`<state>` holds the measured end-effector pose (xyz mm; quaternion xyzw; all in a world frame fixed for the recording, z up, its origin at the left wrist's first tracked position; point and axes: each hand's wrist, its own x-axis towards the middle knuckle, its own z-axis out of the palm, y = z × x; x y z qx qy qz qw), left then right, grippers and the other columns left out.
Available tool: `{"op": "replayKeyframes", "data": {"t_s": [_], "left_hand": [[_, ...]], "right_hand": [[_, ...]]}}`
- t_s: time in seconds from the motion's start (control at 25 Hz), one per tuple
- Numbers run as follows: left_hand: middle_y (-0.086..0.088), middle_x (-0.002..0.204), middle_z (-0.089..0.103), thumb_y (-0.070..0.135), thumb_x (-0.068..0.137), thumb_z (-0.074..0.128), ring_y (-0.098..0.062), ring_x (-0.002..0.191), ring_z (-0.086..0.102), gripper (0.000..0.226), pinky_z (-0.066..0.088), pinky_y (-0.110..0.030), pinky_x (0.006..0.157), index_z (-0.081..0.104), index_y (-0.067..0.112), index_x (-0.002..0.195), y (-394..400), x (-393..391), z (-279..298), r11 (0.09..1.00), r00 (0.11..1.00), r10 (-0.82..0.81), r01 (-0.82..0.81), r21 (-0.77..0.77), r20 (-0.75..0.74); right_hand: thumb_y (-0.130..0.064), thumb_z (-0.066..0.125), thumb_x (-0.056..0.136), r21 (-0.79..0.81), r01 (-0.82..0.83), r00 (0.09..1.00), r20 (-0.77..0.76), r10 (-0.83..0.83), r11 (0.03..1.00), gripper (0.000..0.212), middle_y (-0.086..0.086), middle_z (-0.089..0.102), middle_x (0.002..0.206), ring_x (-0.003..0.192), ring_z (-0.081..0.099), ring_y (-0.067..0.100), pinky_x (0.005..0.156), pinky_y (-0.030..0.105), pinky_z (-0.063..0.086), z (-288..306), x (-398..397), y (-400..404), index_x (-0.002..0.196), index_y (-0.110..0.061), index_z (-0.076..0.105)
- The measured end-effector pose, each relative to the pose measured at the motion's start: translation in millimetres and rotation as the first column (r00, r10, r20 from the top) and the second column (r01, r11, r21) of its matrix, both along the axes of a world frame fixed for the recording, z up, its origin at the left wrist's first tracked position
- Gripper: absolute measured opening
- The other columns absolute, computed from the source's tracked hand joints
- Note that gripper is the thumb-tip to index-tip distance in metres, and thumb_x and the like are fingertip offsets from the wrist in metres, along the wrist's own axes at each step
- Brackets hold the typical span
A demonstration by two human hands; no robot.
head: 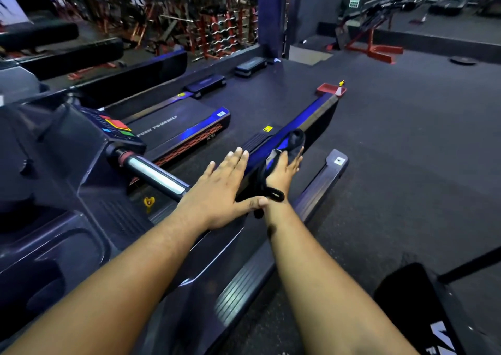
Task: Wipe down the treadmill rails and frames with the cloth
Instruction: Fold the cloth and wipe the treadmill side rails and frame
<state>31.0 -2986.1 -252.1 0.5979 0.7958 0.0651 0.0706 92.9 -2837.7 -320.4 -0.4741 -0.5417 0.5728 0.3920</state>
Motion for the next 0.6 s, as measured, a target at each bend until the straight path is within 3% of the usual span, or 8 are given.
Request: {"op": "replayKeyframes", "data": {"t_s": [0.08,0.2,0.44,0.48,0.6], "left_hand": [[0.005,0.165,-0.019,0.101,0.06,0.001,-0.007,0.151,-0.016,0.126,0.001,-0.042,0.126,-0.017,0.022,0.157,1.7,0.1,-1.0,1.0,1.0,0.008,-0.008,-0.018,0.008],[0.006,0.165,-0.018,0.098,0.065,0.009,-0.006,0.151,-0.015,0.122,0.003,-0.042,0.126,-0.017,0.022,0.156,3.2,-2.6,-1.1,1.0,0.999,0.017,-0.016,-0.013,0.046],[0.005,0.165,-0.019,0.1,0.06,-0.003,-0.006,0.151,-0.015,0.125,0.0,-0.038,0.126,-0.02,0.021,0.155,-0.9,0.5,0.0,1.0,1.0,0.008,-0.008,-0.009,0.006],[0.005,0.165,-0.019,0.1,0.06,-0.003,-0.006,0.151,-0.016,0.125,0.0,-0.039,0.126,-0.021,0.021,0.155,-1.0,0.7,0.3,1.0,1.0,0.011,-0.011,-0.004,0.017],[0.004,0.165,-0.02,0.096,0.068,0.006,-0.005,0.15,-0.016,0.121,0.001,-0.039,0.126,-0.021,0.017,0.155,-0.6,0.2,0.1,1.0,1.0,0.008,-0.008,-0.004,0.012]], "right_hand": [[-0.039,0.043,0.104,-0.109,0.045,0.993,-0.099,-0.056,0.993,0.07,0.006,-0.007,0.168,0.154,-0.01,0.021,0.122,0.041,-0.004,8.3,0.2,-28.9,0.16,-0.022,0.003],[-0.037,0.055,0.1,-0.052,-0.057,0.988,-0.145,0.048,0.997,0.081,0.002,-0.008,0.167,0.153,-0.011,0.018,0.12,0.032,-0.002,14.3,4.6,-89.8,0.159,-0.024,0.001],[-0.033,0.047,0.103,-0.115,0.118,0.992,-0.04,-0.123,0.986,0.066,0.014,0.004,0.167,0.153,0.002,0.035,0.123,0.04,0.005,28.5,1.7,19.9,0.159,-0.022,0.013],[-0.032,0.048,0.103,-0.08,0.097,0.995,-0.023,-0.1,0.992,0.066,0.013,0.001,0.167,0.153,0.001,0.035,0.123,0.041,0.004,28.1,0.9,9.5,0.159,-0.025,0.014],[-0.028,0.052,0.1,0.228,-0.135,0.989,0.094,0.117,0.964,0.064,0.0,-0.015,0.167,0.153,-0.014,0.025,0.121,0.046,0.001,20.7,6.2,-56.7,0.155,-0.04,0.022]]}}
